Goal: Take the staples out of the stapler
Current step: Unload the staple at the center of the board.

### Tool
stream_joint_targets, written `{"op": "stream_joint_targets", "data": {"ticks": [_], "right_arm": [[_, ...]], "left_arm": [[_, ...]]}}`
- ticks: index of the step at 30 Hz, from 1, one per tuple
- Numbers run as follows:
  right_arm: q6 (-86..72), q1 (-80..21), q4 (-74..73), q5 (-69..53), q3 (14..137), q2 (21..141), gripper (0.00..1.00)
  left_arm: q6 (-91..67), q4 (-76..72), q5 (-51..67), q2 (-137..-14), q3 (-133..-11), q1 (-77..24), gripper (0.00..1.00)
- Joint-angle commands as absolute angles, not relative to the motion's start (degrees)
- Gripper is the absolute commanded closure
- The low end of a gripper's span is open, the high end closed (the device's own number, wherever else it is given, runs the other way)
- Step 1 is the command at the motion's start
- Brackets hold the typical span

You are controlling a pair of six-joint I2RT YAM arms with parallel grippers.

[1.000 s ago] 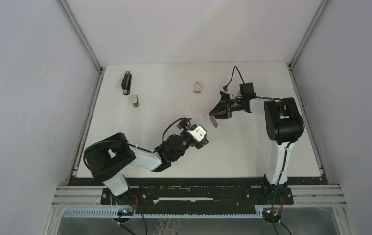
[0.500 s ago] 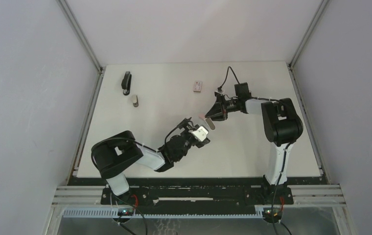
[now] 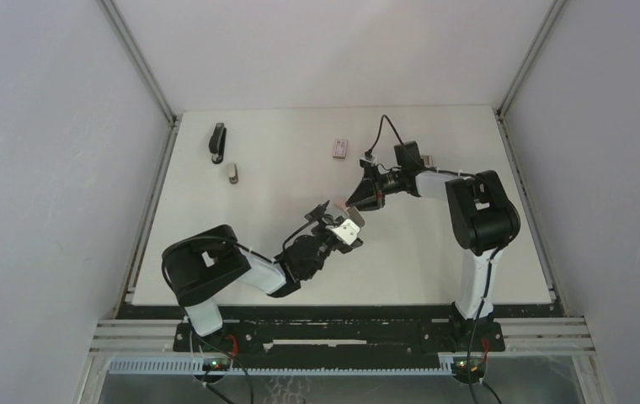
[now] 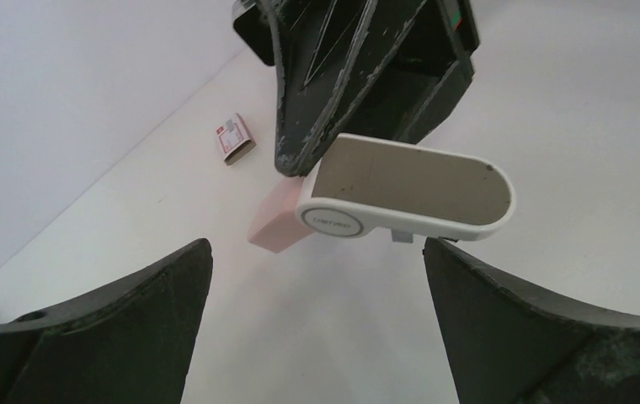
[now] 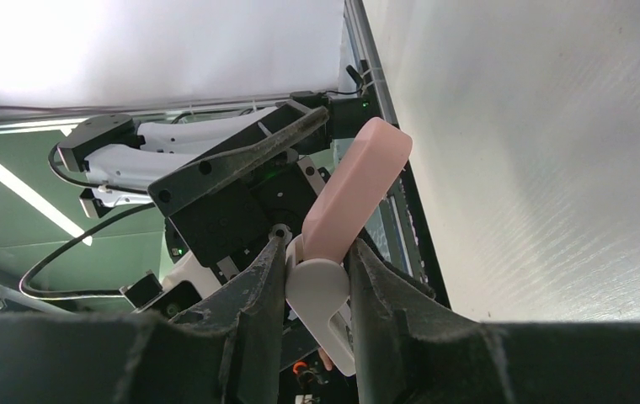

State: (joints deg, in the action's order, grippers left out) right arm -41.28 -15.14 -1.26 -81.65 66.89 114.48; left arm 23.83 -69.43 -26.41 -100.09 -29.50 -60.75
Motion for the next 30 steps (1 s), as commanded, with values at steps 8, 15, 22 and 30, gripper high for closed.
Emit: {"op": "stream_joint_targets", "data": {"ticks": [8,15,22,30], "right_arm": [[-39.28,-15.29,-2.64,-84.16,67.70,111.00,0.78],[-39.16,-15.15,-2.55,-84.12,67.73,111.17,0.78],[-39.20,-13.50,-2.46,-84.11,67.68,111.03,0.79],[-39.27,-12.75,-2.35,-84.12,67.68,111.08,0.79]], "left_arm": [[28.53,-80.34,-35.02,-101.85,-34.82,-60.11,0.00],[28.45,-80.33,-35.76,-101.69,-34.80,-59.58,0.00],[27.66,-80.30,-35.46,-100.61,-33.02,-57.37,0.00],[25.78,-79.05,-31.94,-97.75,-31.03,-55.63,0.00]]}}
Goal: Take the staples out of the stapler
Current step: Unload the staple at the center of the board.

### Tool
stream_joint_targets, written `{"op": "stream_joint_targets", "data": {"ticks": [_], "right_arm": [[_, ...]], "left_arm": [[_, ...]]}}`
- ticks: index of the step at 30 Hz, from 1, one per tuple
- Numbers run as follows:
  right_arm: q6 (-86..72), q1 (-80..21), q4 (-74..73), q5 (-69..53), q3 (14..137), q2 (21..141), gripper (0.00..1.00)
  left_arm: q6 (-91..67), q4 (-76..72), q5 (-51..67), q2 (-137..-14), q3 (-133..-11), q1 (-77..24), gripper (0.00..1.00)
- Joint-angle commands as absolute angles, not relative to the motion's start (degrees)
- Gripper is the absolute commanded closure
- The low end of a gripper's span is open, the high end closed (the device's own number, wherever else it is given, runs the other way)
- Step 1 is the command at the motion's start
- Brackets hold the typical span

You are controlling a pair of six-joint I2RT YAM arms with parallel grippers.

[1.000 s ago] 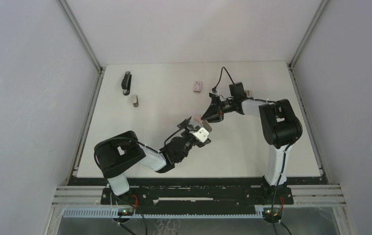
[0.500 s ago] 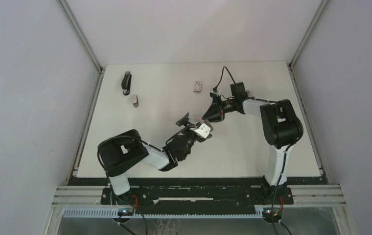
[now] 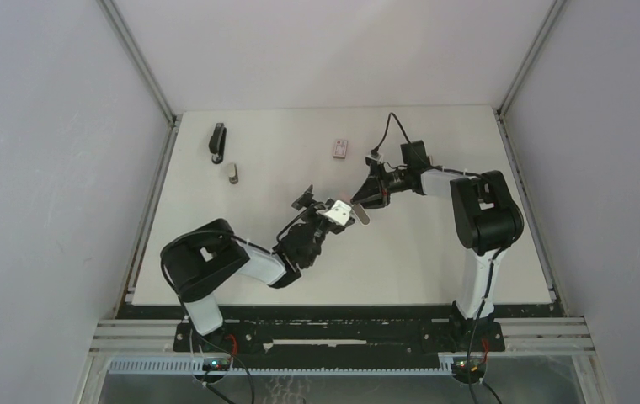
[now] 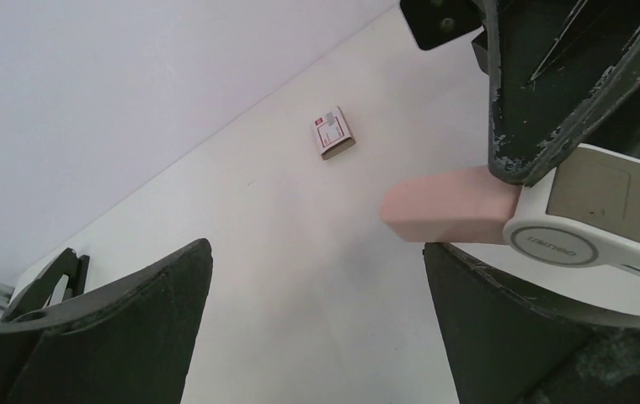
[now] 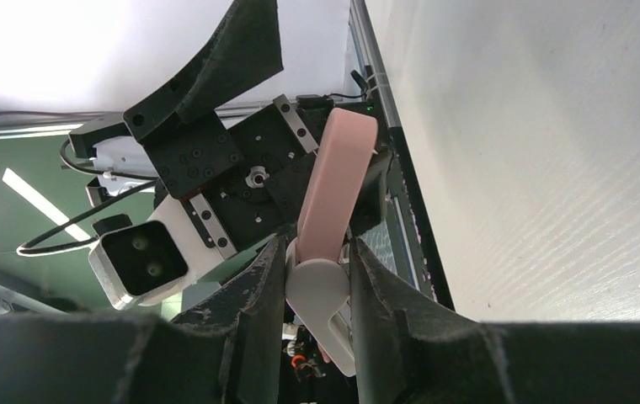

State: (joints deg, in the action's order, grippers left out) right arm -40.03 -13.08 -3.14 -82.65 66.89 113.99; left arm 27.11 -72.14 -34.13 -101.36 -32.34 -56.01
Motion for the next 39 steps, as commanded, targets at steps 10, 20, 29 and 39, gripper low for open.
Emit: {"op": "stream_joint_targets", "data": {"ticks": [10,20,29,39], "right_arm": [[-37.96,-11.81,-3.13,-82.44,67.68,111.49,0.80],[-33.26,-10.90,-7.51,-74.27,67.75,114.25,0.80],[-25.93,-10.94,-18.04,-64.96,71.54,122.15,0.77],[-17.81,-11.48,-24.49,-51.99,73.81,118.78,0.72]], "left_arm": [[23.28,-75.80,-24.11,-94.33,-27.47,-55.48,0.00],[19.10,-65.05,-15.18,-85.81,-24.62,-49.45,0.00],[9.26,-40.69,9.33,-77.00,-28.60,-37.88,0.00],[7.15,-34.73,15.75,-77.74,-32.23,-36.74,0.00]]}}
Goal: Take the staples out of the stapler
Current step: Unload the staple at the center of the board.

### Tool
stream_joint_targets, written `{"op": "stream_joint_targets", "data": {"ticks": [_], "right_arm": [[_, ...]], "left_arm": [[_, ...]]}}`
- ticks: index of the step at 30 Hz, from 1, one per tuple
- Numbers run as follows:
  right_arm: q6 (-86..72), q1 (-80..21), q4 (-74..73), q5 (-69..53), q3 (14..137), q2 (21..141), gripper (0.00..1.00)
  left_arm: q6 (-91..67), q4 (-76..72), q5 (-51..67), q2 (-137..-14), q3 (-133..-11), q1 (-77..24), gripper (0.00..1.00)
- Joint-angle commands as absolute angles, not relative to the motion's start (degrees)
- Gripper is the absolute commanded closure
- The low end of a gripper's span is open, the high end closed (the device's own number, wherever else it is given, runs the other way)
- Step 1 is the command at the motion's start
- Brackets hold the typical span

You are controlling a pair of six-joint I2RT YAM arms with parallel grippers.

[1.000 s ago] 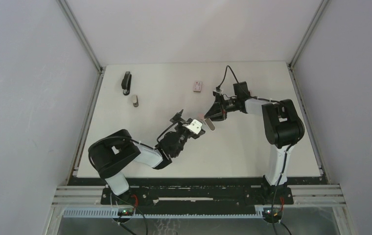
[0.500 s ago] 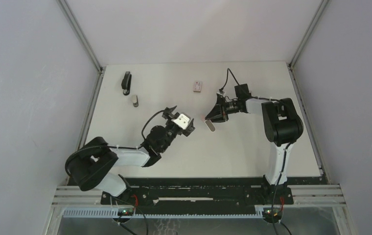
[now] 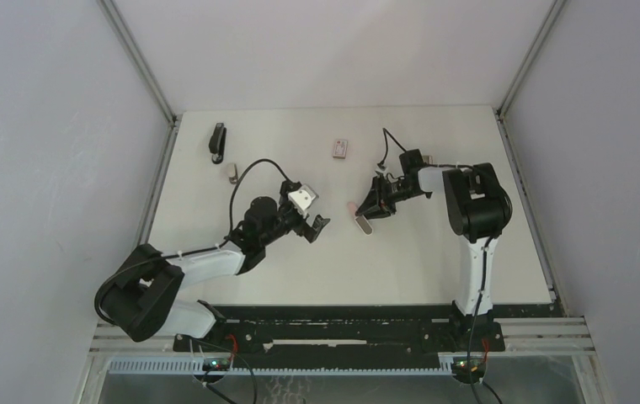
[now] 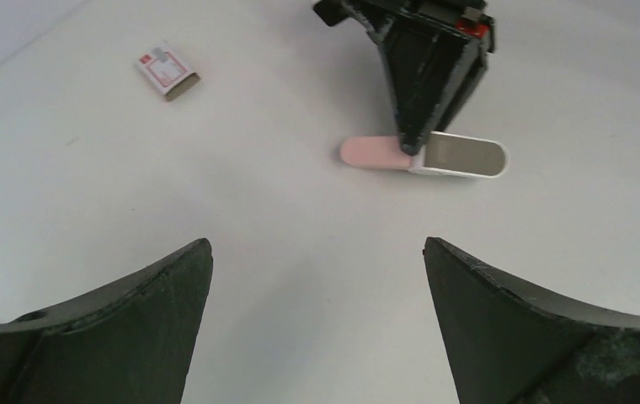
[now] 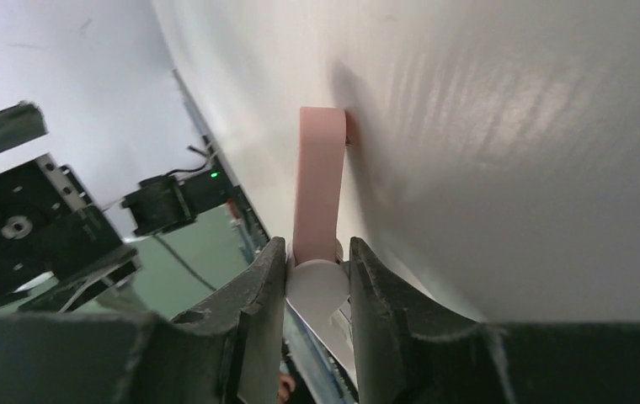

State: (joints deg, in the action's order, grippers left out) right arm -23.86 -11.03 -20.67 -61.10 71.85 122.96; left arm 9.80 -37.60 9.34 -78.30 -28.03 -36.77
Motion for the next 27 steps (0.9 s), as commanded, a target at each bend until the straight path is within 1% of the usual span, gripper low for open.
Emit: {"op": "stream_joint_targets", "data": {"ticks": [1,4,7,12,16,21,23,27], "right_arm": [[-17.12,-11.70,-25.32,-49.42,73.94,118.93,0.71],[-13.95,-12.82,-28.72,-43.67,75.66,119.00,0.63],[-13.34,-14.07,-29.41,-44.79,76.57,118.30,0.60],[-10.64,-17.55,-30.35,-41.71,77.45,115.83,0.54],[-7.47,-20.48,-31.35,-36.40,78.22,113.01,0.49],[-3.79,-23.87,-30.84,-29.15,78.06,108.48,0.47],[-3.14,-24.43,-30.40,-28.52,77.90,106.88,0.47],[-2.27,-24.92,-30.65,-31.40,77.77,104.69,0.47]], "left_arm": [[7.20,-34.64,16.82,-77.75,-32.14,-36.74,0.00],[8.75,-34.18,20.66,-77.46,-31.50,-36.66,0.00],[9.66,-30.28,25.60,-78.00,-32.54,-36.21,0.00],[8.32,-21.00,34.75,-81.98,-38.06,-33.91,0.00],[7.15,-21.60,33.86,-82.62,-38.26,-32.90,0.00],[6.71,-21.90,33.15,-82.57,-38.08,-32.61,0.00],[6.73,-22.14,32.74,-82.77,-37.97,-32.62,0.00],[6.78,-21.99,32.52,-83.26,-38.08,-32.48,0.00]]}}
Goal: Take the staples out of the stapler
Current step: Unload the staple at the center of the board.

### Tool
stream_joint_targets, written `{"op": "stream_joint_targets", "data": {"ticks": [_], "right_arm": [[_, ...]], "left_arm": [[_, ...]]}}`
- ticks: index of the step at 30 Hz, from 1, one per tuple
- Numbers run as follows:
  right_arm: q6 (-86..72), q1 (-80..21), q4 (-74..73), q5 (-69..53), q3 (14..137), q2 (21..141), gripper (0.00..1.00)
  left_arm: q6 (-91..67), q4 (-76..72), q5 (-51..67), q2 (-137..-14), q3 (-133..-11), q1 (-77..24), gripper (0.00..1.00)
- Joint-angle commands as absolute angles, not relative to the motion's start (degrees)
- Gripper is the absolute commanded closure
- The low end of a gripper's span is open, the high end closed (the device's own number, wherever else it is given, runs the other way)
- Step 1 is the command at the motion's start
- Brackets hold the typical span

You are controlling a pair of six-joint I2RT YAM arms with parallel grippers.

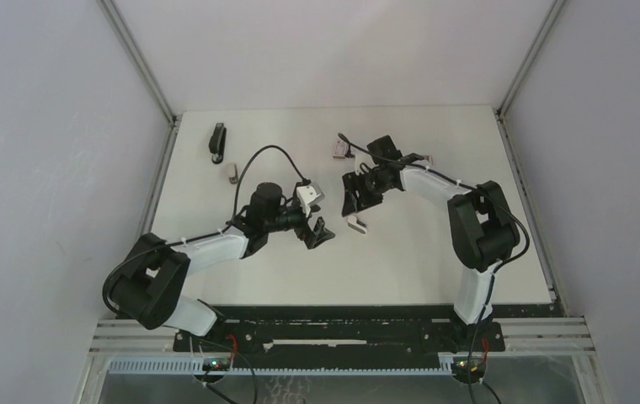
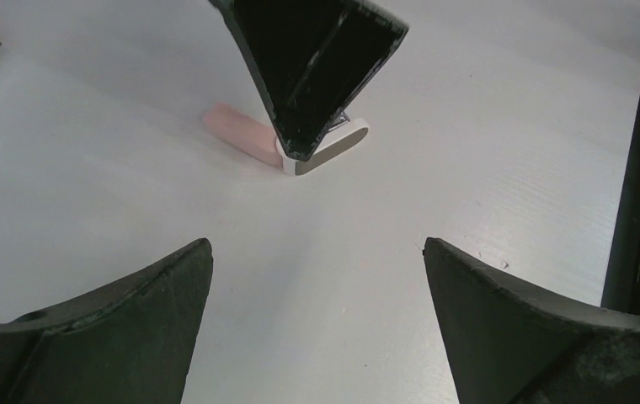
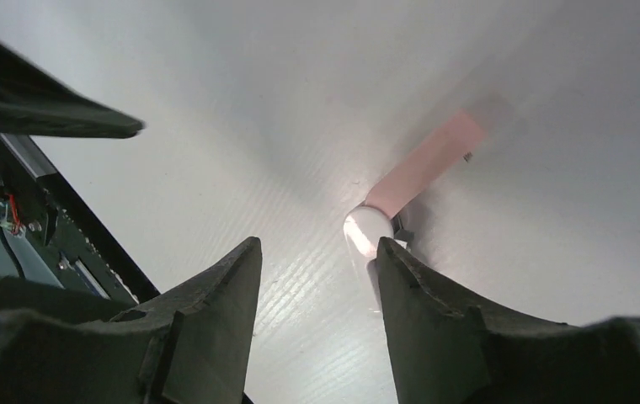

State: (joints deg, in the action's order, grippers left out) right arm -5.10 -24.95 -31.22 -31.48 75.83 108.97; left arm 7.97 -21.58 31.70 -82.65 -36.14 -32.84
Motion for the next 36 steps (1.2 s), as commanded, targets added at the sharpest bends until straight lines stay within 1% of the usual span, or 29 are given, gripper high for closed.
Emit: {"op": "stream_joint_targets", "data": {"ticks": [1,6,12,21,26,32,36], "right_arm": [[-2.33,-24.92,-30.86,-31.49,77.73,104.52,0.47],[-1.48,-24.46,-32.06,-27.74,77.70,105.29,0.47],[0.90,-23.19,-35.18,-26.96,77.70,107.23,0.42],[5.55,-23.97,-38.39,-33.15,74.71,107.89,0.33],[5.98,-25.49,-38.89,-33.43,74.71,108.73,0.33],[7.82,-28.43,-42.72,-36.50,75.63,109.81,0.31],[9.07,-29.97,-44.55,-41.68,76.38,109.22,0.29]], "left_arm": [[6.77,-21.98,32.48,-83.32,-38.12,-32.39,0.01],[6.25,-22.15,31.62,-83.82,-38.51,-32.35,0.00],[6.24,-21.89,30.82,-84.06,-38.36,-32.34,0.00],[6.31,-22.30,30.25,-84.50,-38.58,-32.34,0.00],[6.38,-22.32,29.73,-84.21,-38.29,-32.19,0.00],[6.05,-22.64,29.71,-84.13,-38.25,-31.73,0.00],[5.96,-22.92,29.73,-84.19,-38.25,-31.71,0.00]]}}
